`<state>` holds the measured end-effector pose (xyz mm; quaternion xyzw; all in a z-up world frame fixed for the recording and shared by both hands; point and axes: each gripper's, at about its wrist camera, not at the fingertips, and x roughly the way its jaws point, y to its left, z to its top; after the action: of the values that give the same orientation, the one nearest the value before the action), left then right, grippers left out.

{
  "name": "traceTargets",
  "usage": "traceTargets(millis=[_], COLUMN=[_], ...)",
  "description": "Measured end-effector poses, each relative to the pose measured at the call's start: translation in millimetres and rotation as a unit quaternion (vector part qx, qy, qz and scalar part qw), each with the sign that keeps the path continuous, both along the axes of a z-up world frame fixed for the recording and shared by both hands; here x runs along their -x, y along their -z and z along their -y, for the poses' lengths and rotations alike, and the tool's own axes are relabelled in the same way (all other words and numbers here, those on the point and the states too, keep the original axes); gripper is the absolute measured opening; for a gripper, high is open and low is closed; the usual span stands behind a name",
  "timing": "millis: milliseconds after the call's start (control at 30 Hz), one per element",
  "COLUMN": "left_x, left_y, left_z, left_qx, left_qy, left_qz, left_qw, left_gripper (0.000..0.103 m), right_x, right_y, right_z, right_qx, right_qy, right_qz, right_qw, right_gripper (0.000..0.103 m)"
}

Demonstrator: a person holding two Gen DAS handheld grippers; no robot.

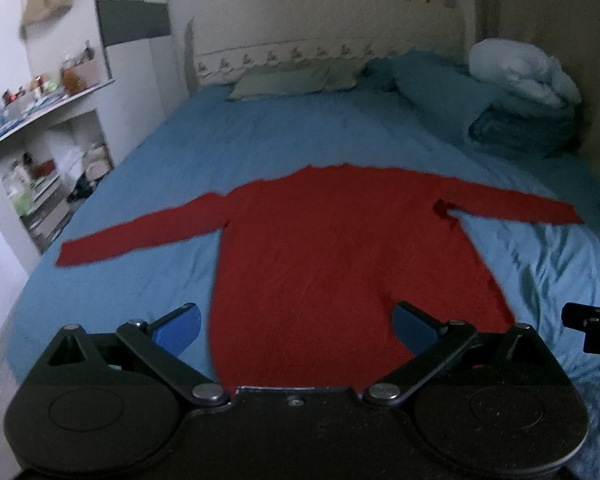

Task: Fold small clothes
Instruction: 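Grasp the sweater's sleeve cuff with the right gripper and lift it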

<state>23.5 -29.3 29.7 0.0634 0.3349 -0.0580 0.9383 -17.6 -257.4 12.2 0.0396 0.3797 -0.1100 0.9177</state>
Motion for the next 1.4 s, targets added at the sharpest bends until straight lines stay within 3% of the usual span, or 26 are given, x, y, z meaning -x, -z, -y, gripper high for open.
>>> traceTargets(millis=[300,533,833,1167,1400], left_x=[-95.8,-192.7,-309.8,-402.8,-431.0], left_y=[-17.2,-0.9,62.9,157.7,194.8], left_z=[66.6,133.3,209.4,246.4,257.8], left_qx=[0.024,0.030,0.038,0.056,0.037], left_qy=[0.061,0.097,0.121,0.096,0.072], left_qz=[0.013,0.007,-0.047,-0.136,-0.143], left_qw=[0.9977,0.9948,0.9908,0.9845,0.9864], left_gripper=[0.103,0.103,0.103,0.103,0.103], right_x=[-62.4,-134.4,-216.3,-260.9,-277.0], right_y=[-21.0,-5.1,69.9,176.3,210.4], right_z=[80.3,156.2,265.8,365.1,407.0], right_qx=[0.013,0.031,0.011,-0.040,-0.063], right_qy=[0.050,0.097,0.177,0.229,0.259], right_qz=[0.031,0.036,0.050,0.057,0.084], right_qw=[0.998,0.994,0.983,0.971,0.960], right_gripper=[0.103,0.103,0.103,0.103,0.080])
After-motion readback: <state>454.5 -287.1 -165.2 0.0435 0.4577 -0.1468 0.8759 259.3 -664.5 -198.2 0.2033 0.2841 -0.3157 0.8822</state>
